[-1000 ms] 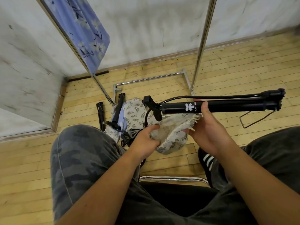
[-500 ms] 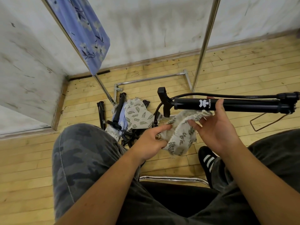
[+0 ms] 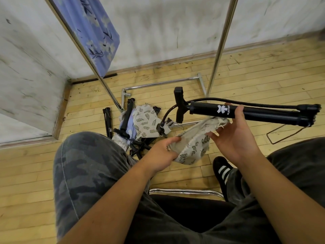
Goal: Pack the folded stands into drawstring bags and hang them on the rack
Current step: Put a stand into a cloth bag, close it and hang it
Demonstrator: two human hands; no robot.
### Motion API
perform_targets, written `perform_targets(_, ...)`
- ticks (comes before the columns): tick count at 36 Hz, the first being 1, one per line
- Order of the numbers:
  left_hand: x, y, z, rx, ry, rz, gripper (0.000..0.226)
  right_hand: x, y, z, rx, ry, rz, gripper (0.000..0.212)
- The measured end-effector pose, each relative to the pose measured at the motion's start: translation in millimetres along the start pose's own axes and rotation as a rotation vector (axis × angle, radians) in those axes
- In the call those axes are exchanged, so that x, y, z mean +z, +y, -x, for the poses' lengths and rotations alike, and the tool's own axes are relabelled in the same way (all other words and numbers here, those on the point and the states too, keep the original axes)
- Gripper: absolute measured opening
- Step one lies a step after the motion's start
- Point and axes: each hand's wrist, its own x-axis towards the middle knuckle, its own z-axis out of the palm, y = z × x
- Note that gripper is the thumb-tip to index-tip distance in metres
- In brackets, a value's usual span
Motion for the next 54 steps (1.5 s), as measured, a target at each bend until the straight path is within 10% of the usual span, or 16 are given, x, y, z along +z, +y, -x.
perform_targets(36, -13.8, 2.4, -4.8, 0.002, 0.353, 0.056, 0.031, -6.4, -10.1, -3.5, -0.046, 0.184, -0.091, 0.059)
perform_targets(54, -8.8, 9.0, 5.0, 0.132, 0.271, -0.041, 0.046, -6.9, -14.1, -3.9, 0.026, 0.071, -0.170, 0.074)
